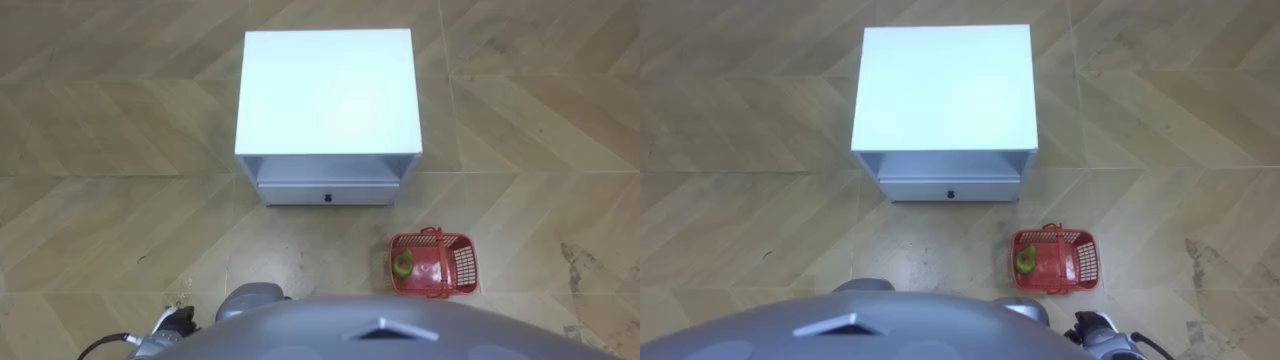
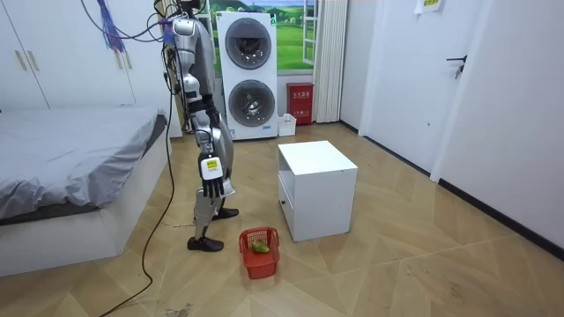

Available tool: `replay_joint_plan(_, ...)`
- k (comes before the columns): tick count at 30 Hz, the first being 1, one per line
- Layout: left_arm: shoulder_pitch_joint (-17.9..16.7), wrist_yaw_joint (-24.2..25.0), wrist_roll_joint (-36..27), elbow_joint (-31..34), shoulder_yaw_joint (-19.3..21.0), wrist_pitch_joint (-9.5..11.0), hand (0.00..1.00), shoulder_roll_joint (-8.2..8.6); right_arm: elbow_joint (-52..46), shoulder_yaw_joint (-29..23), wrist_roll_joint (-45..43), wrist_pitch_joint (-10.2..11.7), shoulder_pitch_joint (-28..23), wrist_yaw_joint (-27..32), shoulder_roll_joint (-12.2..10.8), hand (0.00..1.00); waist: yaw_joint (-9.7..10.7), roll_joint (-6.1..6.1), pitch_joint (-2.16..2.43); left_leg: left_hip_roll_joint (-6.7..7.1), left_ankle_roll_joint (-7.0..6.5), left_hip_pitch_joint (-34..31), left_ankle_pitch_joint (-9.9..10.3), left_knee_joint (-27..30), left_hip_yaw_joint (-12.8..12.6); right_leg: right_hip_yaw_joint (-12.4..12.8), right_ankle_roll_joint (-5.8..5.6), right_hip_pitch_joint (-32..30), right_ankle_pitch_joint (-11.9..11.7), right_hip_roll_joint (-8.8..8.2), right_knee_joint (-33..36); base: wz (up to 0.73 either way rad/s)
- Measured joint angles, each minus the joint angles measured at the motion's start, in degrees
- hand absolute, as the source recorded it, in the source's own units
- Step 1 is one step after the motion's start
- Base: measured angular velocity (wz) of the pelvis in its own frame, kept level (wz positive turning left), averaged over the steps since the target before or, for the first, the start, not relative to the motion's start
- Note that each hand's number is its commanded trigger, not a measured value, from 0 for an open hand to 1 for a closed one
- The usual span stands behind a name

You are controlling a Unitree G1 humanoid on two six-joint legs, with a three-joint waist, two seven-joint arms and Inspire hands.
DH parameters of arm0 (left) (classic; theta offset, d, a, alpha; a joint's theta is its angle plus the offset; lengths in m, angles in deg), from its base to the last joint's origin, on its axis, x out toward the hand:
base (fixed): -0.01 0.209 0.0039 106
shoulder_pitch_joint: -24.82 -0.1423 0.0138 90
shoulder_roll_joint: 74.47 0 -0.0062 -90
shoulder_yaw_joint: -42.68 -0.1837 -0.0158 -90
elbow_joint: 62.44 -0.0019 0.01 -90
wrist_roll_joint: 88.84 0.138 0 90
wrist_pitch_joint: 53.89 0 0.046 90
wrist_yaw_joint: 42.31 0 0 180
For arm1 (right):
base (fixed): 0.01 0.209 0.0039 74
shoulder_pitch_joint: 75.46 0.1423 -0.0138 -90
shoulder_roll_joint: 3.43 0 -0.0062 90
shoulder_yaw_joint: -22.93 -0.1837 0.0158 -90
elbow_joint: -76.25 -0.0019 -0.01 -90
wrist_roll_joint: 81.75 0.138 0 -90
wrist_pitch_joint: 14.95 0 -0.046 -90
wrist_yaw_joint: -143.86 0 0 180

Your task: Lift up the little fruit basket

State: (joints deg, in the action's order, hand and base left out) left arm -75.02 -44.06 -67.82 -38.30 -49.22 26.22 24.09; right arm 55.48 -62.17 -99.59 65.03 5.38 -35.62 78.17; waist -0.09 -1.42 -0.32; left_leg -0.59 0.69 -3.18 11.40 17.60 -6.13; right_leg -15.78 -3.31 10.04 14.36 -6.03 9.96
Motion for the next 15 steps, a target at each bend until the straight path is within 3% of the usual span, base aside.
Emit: replay_joint_plan(15, -0.2, -0.3, -0.1, 0.7, 0.0, 0.5, 0.00, -0.02, 0.0, 0.1, -0.4, 0.1, 0.1, 0.0, 0.0, 0.00, 0.0, -0.11, -0.06, 0.04, 0.00, 0.0, 0.0, 0.0, 0.0, 0.0, 0.00, 0.0, 0.0, 0.00, -0.1, 0.00)
